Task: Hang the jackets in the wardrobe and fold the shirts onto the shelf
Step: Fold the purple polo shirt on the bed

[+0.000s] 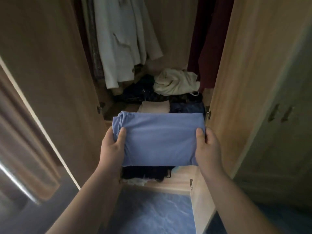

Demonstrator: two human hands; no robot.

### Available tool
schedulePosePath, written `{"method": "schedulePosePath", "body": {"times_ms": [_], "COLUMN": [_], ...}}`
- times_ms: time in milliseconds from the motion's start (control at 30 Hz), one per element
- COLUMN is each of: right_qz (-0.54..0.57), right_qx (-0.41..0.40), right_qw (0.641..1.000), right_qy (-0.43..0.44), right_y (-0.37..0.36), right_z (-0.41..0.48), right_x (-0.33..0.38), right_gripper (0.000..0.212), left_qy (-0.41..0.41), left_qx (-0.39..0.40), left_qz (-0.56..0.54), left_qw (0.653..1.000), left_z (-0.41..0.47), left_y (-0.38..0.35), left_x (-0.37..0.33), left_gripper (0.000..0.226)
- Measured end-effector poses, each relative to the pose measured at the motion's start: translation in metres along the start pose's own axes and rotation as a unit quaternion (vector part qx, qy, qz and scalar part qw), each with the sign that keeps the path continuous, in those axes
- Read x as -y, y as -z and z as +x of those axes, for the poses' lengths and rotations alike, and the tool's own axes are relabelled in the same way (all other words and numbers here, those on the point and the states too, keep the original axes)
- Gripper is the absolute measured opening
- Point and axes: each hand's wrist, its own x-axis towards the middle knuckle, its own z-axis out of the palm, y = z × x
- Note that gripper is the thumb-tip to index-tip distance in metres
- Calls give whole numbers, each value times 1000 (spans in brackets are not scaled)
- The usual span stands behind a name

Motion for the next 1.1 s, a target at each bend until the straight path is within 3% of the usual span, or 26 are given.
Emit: {"method": "schedulePosePath", "body": {"times_ms": [300,533,767,933,1100], "right_qz": [-34,-87,-141,-135,-222], "right_qx": [-10,-30,-23,37,120], "right_qw": [999,996,990,989,963], "right_qy": [18,-4,-24,-56,-93], "right_y": [-111,-203,-257,-284,-302], "right_z": [150,253,341,398,438], "right_x": [-44,-82,-133,-168,-206], "right_gripper": [32,31,33,34,35], "left_qy": [-13,15,49,65,126], "left_qx": [20,59,70,67,103], "left_qz": [-6,-6,51,90,236], "left_qw": [1000,998,995,992,958], "left_z": [181,335,434,482,511], "left_y": [-52,-94,-141,-170,-186], "left_x": [65,119,159,193,242], "left_gripper": [32,20,19,25,40]}}
